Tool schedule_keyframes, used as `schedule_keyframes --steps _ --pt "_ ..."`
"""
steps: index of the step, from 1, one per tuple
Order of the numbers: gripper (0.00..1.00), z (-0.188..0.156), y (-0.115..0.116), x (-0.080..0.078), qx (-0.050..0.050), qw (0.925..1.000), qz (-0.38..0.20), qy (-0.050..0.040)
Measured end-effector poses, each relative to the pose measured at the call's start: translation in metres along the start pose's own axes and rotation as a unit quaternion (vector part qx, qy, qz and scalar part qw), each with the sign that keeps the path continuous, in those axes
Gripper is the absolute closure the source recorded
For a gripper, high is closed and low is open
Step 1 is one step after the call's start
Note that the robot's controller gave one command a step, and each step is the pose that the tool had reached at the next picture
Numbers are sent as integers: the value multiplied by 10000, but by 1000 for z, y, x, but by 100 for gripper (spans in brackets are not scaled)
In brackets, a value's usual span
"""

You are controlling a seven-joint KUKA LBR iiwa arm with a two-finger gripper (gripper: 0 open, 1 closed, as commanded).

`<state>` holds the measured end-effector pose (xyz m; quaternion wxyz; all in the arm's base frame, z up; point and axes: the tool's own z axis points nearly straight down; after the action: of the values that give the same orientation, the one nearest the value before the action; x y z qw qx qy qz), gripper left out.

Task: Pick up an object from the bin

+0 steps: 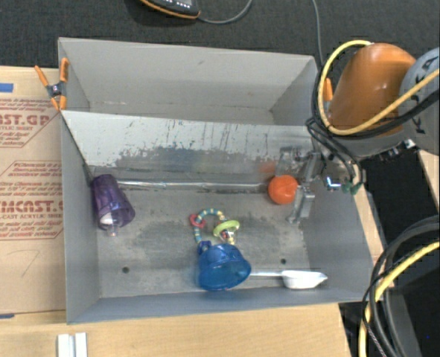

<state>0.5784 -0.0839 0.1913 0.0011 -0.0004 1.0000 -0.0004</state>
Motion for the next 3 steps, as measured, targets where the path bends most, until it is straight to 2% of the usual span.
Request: schedule_keyframes --steps 1,2,3 --pt "0 99 83 36 -10 9972 742 12" --pt "0 66 93 17 3 9983 -577 1" --pt "0 78 104 22 -12 9963 855 9"
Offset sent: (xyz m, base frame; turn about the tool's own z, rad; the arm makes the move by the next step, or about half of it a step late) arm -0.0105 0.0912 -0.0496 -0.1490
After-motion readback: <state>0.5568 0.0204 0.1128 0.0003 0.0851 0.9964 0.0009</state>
